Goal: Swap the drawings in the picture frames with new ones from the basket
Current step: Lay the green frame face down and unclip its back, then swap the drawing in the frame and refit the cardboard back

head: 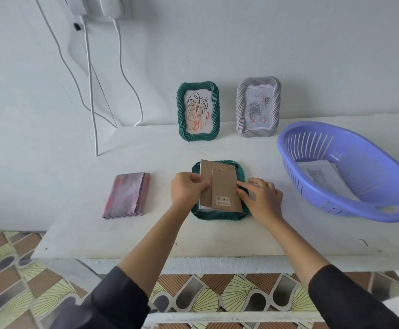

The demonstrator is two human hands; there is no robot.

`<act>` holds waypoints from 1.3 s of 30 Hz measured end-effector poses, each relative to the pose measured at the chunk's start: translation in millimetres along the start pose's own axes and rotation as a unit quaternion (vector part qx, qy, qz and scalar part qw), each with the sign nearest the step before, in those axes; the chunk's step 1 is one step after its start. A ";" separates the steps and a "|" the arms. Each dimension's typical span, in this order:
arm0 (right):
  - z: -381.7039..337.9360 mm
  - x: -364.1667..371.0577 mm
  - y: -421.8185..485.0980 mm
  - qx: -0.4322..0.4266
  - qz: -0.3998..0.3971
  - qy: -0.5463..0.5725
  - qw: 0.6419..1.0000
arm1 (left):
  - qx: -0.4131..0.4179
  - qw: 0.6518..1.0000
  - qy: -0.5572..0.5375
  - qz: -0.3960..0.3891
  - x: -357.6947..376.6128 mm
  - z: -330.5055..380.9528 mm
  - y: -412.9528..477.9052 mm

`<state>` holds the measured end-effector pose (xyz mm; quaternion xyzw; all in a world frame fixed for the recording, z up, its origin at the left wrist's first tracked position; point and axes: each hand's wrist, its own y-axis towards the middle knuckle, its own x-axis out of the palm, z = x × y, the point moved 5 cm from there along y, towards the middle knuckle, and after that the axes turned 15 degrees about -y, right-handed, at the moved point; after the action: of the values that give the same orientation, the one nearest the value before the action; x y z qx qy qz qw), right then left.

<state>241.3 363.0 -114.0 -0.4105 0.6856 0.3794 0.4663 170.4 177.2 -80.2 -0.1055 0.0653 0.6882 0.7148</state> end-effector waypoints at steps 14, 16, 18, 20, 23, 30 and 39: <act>-0.3 0.4 0.6 -0.004 0.000 -0.015 1.000 | -0.026 0.997 -0.007 -0.074 7.0 -0.9 4.8; -0.3 0.7 0.9 -0.006 -0.002 -0.021 1.000 | -0.046 0.993 -0.022 -0.102 10.9 -2.6 4.9; 0.0 0.7 1.0 -0.007 -0.003 -0.024 1.000 | -0.060 0.989 -0.033 -0.131 14.8 -4.4 5.3; 0.1 0.4 0.6 -0.006 -0.002 -0.027 1.000 | -0.061 0.986 -0.046 -0.150 17.3 -3.9 5.5; -1.1 0.0 0.8 -0.003 0.000 -0.031 1.000 | -0.071 0.980 -0.074 -0.170 17.6 -0.7 4.7; -8.6 2.1 0.1 -0.010 0.003 -0.029 1.000 | -0.111 0.960 -0.182 -0.180 -6.3 -1.9 13.3; -2.3 0.6 0.1 -0.002 -0.006 -0.030 1.000 | -0.092 0.975 -0.202 -0.020 -74.0 -10.5 44.9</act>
<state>240.3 360.8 -113.9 -0.4038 0.6679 0.3904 0.4882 122.8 104.3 -75.4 -0.0307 -0.1467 0.6836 0.7143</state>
